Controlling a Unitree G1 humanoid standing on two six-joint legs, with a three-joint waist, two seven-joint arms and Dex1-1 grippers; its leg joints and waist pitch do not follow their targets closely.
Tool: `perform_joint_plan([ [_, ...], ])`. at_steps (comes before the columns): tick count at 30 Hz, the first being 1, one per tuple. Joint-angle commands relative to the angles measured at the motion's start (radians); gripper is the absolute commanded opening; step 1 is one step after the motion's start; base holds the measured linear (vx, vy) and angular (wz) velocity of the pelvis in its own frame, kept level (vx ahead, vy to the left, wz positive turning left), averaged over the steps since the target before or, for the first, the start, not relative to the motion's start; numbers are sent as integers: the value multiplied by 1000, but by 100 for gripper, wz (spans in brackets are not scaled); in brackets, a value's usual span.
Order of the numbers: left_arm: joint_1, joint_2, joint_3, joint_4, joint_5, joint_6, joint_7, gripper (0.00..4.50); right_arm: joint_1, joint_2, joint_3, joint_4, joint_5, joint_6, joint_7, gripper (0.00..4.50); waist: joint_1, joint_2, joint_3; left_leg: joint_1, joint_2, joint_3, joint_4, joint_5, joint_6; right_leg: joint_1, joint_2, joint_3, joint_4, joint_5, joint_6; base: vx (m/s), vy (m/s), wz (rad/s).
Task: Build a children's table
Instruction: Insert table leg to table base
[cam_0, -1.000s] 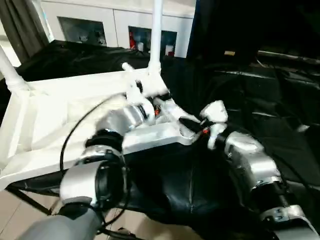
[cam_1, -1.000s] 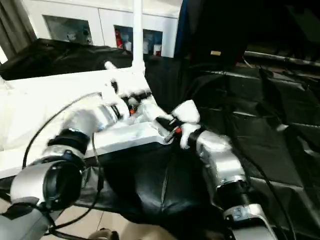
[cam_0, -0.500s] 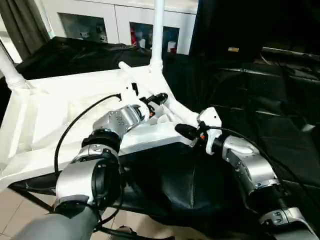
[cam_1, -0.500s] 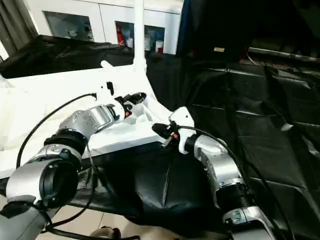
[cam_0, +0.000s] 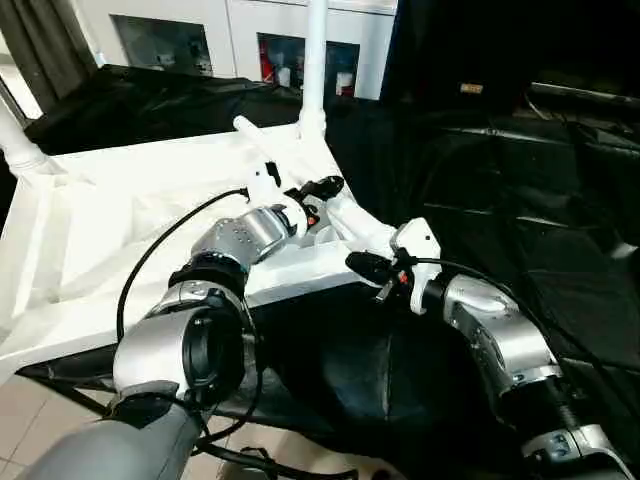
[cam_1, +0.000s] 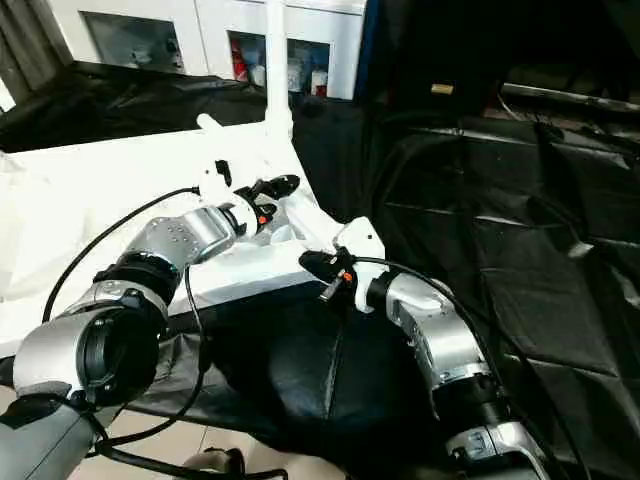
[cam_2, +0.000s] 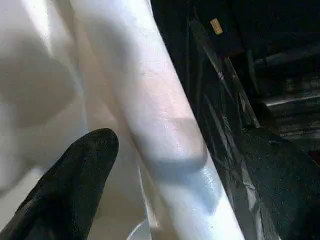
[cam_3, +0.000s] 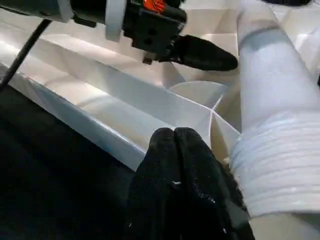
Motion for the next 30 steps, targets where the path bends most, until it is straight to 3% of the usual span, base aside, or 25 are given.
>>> perform_joint_plan([
  [1,-13,-23,-14,41,11,0,11,449,14,-9,4,-33,-2,20,5,0,-7,1,-66,28,37,-19,-60,-221,77,54,-38,25,-53,-48,-251,0,0,0],
  [3,-19,-32,-14,48,10,-10,13,449,17,-11,5,-42,-2,26,6,0,-7,1,-65,30,39,-20,-62,-246,65,53,-39,26,-55,-76,-247,0,0,0],
  [4,-22,-37,-5,54,1,-13,17,449,21,-12,7,-51,-2,31,6,0,-8,8,-59,29,39,-20,-65,-262,57,50,-38,26,-58,-90,-243,0,0,0],
  [6,-25,-40,1,57,-6,-15,20,449,23,-13,8,-56,-2,35,7,0,-8,3,-59,29,38,-21,-64,-265,55,52,-39,27,-58,-92,-234,0,0,0],
  [8,-29,-45,15,64,-16,-19,24,449,32,-16,12,-72,-2,42,6,0,-8,13,-55,28,38,-21,-66,-266,55,49,-38,26,-60,-94,-231,0,0,0],
  [9,-29,-45,15,64,-16,-19,24,431,32,-16,12,-72,-2,42,6,0,-9,8,-54,28,38,-22,-67,-273,52,51,-38,26,-60,-102,-230,0,0,0],
  [13,-29,-43,21,73,-15,-27,36,392,51,-24,15,-98,-2,55,2,0,-10,12,-50,25,37,-23,-69,-280,51,50,-39,27,-64,-143,-212,0,0,0],
  [21,-25,-33,40,84,-26,-33,35,322,45,-24,16,-103,-14,62,-20,0,-10,14,-53,26,38,-21,-67,-244,67,50,-39,26,-62,-98,-232,0,0,0],
  [30,-32,-24,54,89,-40,-43,25,238,39,-34,0,-114,-5,68,-24,0,-8,18,-59,27,39,-21,-66,-244,60,53,-41,25,-59,-86,-241,0,0,0],
])
